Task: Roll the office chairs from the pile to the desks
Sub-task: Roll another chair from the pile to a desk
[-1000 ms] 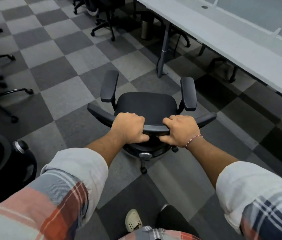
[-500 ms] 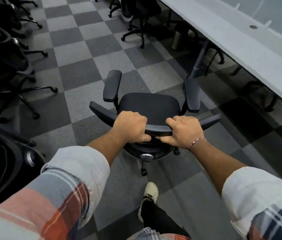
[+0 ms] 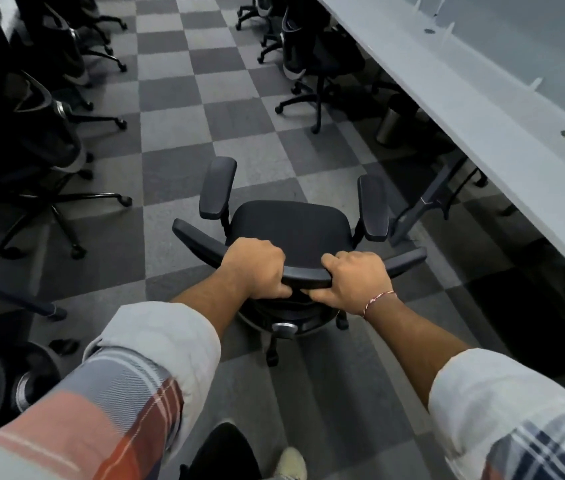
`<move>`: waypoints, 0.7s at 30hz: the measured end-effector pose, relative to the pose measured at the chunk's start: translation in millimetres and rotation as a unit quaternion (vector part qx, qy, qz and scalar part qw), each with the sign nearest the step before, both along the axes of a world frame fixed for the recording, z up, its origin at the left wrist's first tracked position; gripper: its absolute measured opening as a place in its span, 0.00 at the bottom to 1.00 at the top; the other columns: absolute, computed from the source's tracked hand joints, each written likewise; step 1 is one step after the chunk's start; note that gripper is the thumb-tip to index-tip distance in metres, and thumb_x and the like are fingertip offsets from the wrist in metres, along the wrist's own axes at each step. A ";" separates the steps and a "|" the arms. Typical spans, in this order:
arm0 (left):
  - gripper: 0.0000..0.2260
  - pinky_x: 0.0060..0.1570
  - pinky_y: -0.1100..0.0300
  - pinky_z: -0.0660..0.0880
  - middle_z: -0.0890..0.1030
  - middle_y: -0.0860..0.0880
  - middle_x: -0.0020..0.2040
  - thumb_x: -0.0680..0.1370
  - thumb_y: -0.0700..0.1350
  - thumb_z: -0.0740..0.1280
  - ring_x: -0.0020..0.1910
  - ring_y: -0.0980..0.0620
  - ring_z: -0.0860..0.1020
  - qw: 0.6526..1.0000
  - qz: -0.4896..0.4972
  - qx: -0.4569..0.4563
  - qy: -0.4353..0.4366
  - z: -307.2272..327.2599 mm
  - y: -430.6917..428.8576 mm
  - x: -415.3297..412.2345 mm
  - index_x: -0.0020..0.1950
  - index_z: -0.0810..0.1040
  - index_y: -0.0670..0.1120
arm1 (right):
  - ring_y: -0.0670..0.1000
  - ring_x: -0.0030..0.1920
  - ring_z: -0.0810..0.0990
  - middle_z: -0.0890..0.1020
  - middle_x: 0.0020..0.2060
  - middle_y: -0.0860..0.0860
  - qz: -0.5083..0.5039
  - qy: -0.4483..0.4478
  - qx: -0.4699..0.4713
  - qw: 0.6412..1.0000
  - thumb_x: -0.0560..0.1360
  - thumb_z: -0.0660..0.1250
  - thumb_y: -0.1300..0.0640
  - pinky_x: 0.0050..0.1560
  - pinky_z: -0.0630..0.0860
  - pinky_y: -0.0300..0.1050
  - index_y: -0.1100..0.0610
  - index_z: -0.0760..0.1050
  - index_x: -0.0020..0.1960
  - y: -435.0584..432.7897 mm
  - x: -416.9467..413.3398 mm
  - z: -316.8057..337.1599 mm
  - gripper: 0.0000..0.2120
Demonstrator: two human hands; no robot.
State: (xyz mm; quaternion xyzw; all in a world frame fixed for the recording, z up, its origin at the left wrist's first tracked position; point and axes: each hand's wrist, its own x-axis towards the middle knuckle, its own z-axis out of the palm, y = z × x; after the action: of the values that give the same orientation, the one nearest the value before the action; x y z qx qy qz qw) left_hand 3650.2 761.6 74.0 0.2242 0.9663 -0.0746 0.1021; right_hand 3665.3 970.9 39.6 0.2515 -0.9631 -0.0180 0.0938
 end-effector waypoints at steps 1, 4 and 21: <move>0.18 0.39 0.55 0.77 0.75 0.54 0.35 0.70 0.66 0.65 0.36 0.49 0.77 1.000 -0.003 0.000 0.003 -1.8 -3.8 -18.2 0.37 0.71 0.52 | 0.57 0.31 0.80 0.78 0.30 0.52 0.003 -0.001 0.001 1.000 0.64 0.68 0.30 0.31 0.63 0.44 0.53 0.73 0.39 -2.7 -17.7 -0.4 0.26; 0.19 0.38 0.56 0.76 0.73 0.55 0.33 0.70 0.67 0.65 0.35 0.50 0.75 1.000 -0.005 0.002 0.007 -3.9 -13.7 -57.5 0.36 0.70 0.52 | 0.56 0.32 0.80 0.78 0.31 0.52 -0.001 -0.009 0.006 1.000 0.64 0.68 0.30 0.32 0.62 0.44 0.54 0.73 0.40 -11.8 -55.3 -0.2 0.26; 0.19 0.35 0.56 0.68 0.71 0.55 0.34 0.71 0.67 0.65 0.35 0.50 0.73 0.997 -0.075 0.002 0.000 -0.9 -57.3 -324.0 0.41 0.72 0.51 | 0.57 0.28 0.78 0.77 0.28 0.52 -0.073 0.000 0.001 0.997 0.63 0.62 0.28 0.29 0.65 0.44 0.54 0.71 0.37 -59.8 -296.3 -1.5 0.27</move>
State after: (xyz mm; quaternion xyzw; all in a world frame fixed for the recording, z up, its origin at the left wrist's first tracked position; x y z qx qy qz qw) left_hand 3326.2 704.3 73.0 0.2965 0.9468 -0.0807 0.0958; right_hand 3369.0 911.1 38.1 0.1806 -0.9789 -0.0260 0.0920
